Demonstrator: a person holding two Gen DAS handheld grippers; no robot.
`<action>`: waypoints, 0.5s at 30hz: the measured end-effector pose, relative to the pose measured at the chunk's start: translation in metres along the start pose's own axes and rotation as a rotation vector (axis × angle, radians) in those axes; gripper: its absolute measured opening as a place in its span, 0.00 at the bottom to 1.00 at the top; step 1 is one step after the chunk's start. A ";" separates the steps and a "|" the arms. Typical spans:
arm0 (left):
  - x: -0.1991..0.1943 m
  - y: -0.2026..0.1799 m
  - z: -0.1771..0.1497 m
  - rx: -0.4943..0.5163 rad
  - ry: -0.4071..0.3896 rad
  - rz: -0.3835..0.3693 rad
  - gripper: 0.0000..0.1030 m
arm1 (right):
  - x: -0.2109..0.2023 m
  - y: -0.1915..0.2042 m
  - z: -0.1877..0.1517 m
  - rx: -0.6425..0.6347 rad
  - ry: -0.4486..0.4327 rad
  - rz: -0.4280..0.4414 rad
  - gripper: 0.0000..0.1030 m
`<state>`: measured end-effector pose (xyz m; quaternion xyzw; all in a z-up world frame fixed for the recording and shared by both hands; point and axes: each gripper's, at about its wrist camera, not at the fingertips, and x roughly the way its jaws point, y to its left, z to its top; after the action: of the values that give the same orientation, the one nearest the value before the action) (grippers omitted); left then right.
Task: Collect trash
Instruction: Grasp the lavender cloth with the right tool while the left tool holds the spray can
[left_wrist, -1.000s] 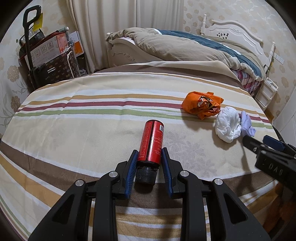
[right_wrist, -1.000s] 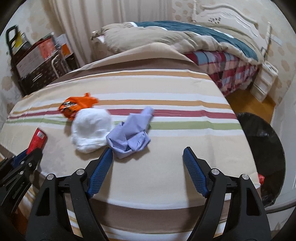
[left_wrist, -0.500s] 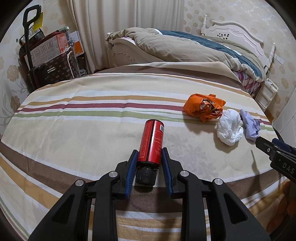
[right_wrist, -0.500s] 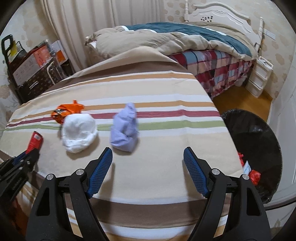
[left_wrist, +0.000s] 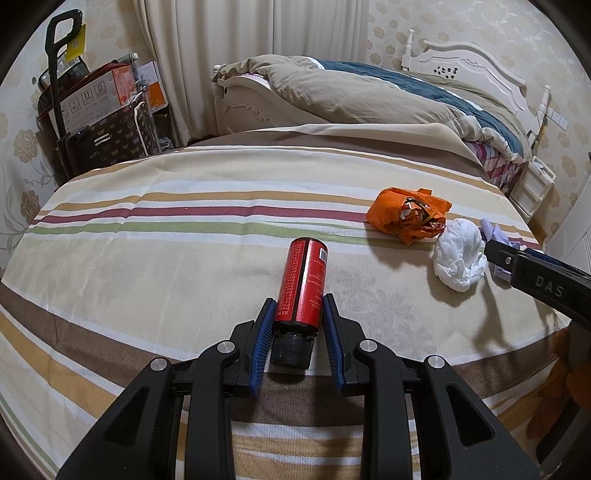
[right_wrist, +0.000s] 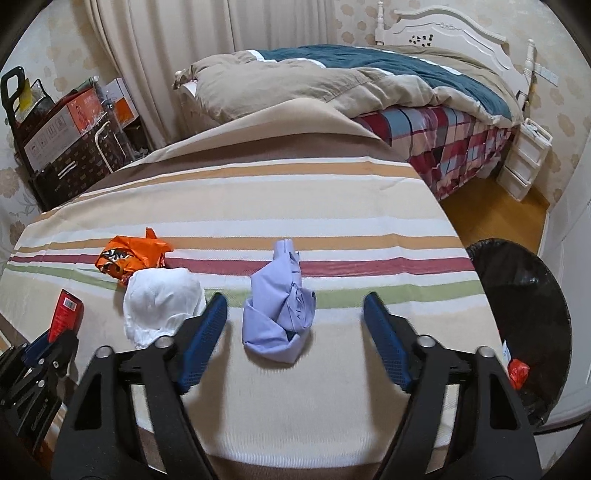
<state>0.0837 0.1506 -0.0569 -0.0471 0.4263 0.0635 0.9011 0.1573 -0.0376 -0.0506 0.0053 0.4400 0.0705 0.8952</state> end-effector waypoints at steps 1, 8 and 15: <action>0.000 0.000 0.000 0.000 0.000 0.000 0.28 | 0.002 0.000 0.000 0.000 0.008 0.004 0.56; 0.001 0.001 0.002 0.000 -0.001 0.000 0.28 | -0.003 0.000 -0.006 -0.018 0.004 0.001 0.34; 0.001 0.002 0.004 -0.004 -0.005 -0.015 0.28 | -0.011 -0.005 -0.016 -0.015 0.002 0.014 0.34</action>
<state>0.0866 0.1528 -0.0552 -0.0518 0.4237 0.0578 0.9025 0.1388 -0.0450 -0.0516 0.0016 0.4402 0.0803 0.8943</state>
